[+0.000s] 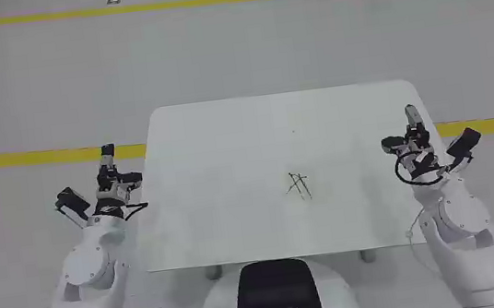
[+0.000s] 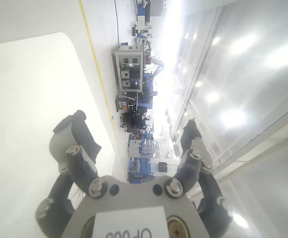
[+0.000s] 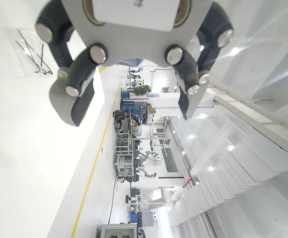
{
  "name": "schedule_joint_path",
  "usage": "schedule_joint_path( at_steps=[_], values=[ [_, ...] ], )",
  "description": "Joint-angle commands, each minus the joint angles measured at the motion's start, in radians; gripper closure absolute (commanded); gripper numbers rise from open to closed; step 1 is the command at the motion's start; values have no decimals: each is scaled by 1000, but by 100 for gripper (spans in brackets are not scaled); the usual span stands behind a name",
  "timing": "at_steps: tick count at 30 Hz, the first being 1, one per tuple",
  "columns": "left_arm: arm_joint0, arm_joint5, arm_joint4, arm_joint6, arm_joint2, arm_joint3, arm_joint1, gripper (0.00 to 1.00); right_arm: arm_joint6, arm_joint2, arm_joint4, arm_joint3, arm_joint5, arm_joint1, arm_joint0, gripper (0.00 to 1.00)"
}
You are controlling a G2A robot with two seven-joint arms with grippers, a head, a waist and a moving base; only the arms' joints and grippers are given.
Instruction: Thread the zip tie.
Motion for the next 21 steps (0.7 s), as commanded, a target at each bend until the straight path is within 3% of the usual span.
schedule_joint_path(
  at_steps=[1,2,3,4,5,6,7,8,11,14,21],
  values=[
    [0,0,0,0,0,0,0,0,0,0,0,0,0,0,0,0],
    [0,0,0,0,0,0,0,22,0,0,0,0,0,0,0,22],
    [0,0,0,0,0,0,0,22,0,0,0,0,0,0,0,0],
    [0,0,0,0,0,0,0,22,0,0,0,0,0,0,0,0],
    [0,0,0,0,0,0,0,22,0,0,0,0,0,0,0,22],
    [0,0,0,0,0,0,0,0,0,0,0,0,0,0,0,22],
    [0,0,0,0,0,0,0,22,0,0,0,0,0,0,0,22],
    [0,0,0,0,0,0,0,0,1,0,-36,-1,-1,2,-4,0],
    [0,0,0,0,0,0,0,0,-17,-16,-178,-35,-17,3,-43,0],
    [0,0,0,0,0,0,0,0,-36,-39,-282,-70,5,2,-77,0],
    [0,0,0,0,0,0,0,0,-3,-75,-339,-107,5,0,-109,0]
  ],
)
